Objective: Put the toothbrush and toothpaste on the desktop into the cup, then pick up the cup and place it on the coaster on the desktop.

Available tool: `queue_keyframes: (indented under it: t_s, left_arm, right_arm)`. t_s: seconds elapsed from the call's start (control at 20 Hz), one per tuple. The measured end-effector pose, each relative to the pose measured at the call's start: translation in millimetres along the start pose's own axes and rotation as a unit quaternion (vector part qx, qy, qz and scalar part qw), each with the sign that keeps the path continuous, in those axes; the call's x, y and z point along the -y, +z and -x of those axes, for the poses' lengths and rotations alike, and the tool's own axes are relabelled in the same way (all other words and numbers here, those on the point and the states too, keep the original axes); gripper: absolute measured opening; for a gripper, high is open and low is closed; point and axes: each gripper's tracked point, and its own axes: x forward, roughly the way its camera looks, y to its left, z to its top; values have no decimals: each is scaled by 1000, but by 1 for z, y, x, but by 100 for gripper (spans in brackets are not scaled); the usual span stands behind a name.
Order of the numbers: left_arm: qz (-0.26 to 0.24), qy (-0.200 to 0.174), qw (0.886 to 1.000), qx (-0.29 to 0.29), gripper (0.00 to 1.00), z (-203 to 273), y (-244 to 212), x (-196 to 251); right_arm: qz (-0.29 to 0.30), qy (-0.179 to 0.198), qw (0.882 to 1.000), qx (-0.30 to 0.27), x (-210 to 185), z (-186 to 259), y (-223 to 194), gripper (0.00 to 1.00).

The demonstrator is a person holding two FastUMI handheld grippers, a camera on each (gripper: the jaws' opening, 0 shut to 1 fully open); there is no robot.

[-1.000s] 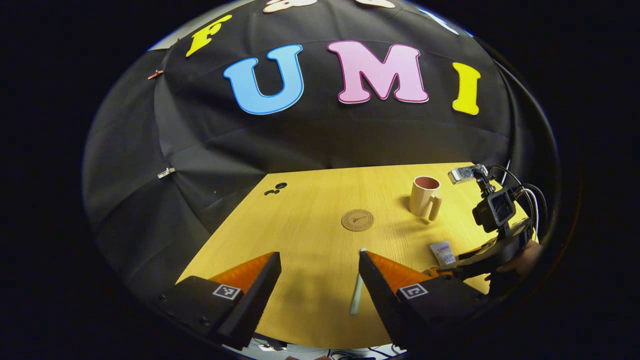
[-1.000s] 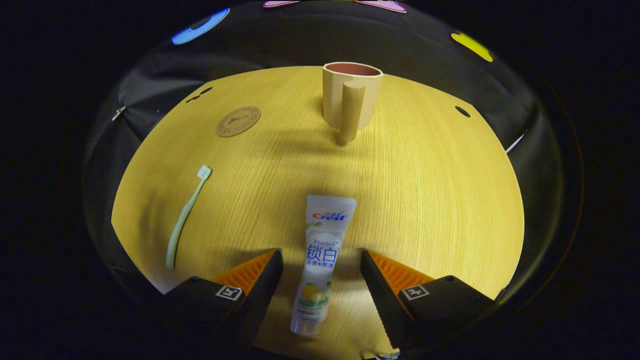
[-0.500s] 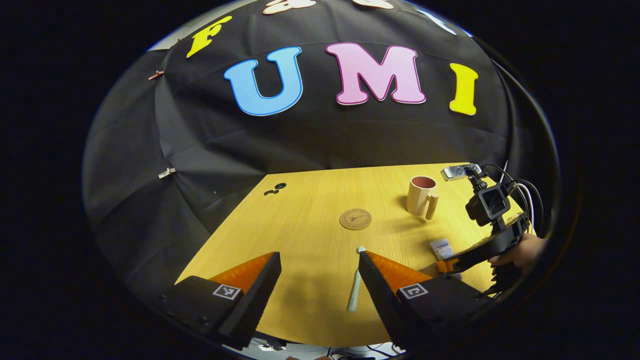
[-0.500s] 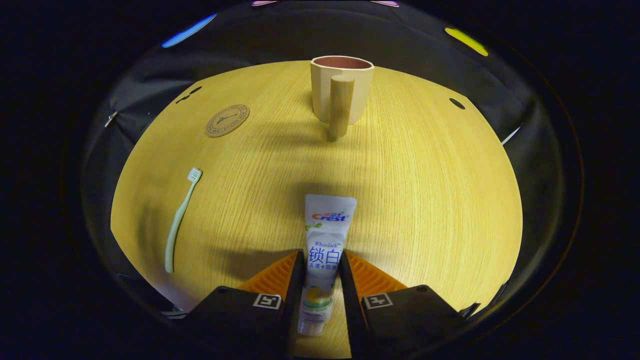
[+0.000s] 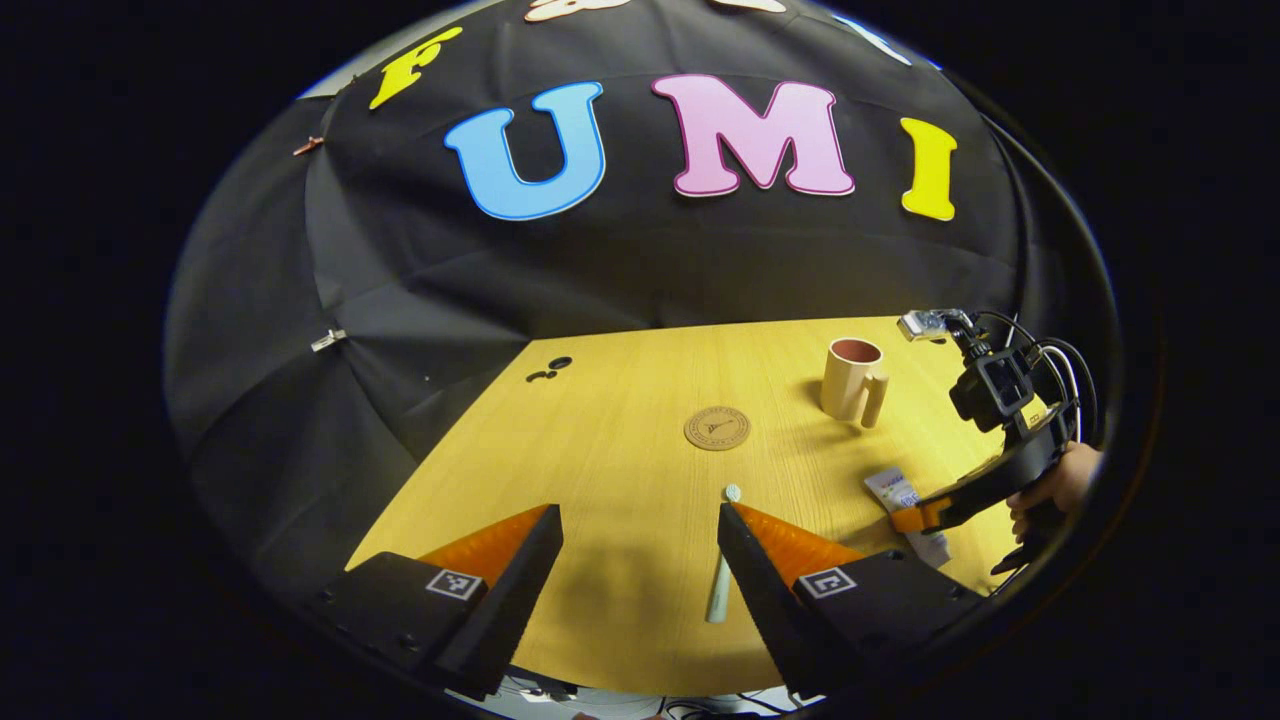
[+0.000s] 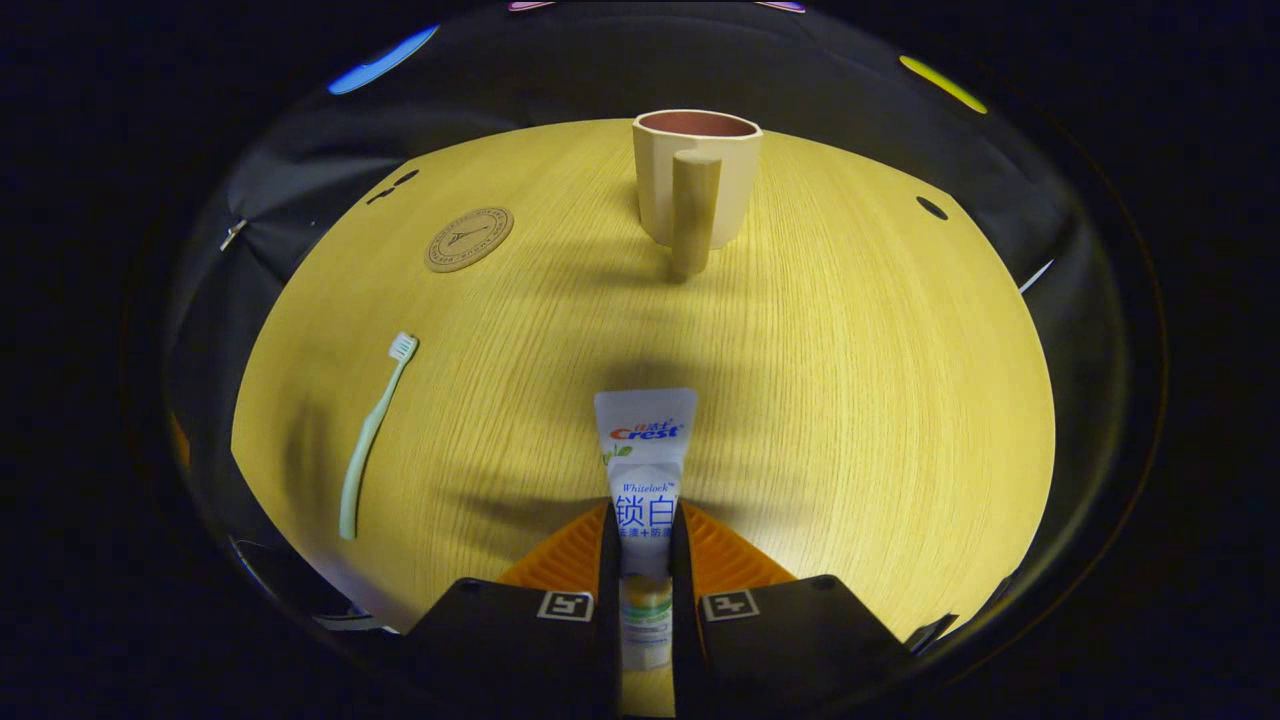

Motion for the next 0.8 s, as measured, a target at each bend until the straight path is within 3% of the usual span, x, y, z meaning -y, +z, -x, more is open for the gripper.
queue_keyframes:
  t_s: [0.35,0.8]
  left_arm:
    - [-11,-97,991,-89,99,-46,-39,37]
    - [-26,-111,975,-190,94,-102,-86,64]
  right_arm:
    - [-6,14,999,43,19,41,11,24]
    - [-25,25,998,53,51,82,-9,24]
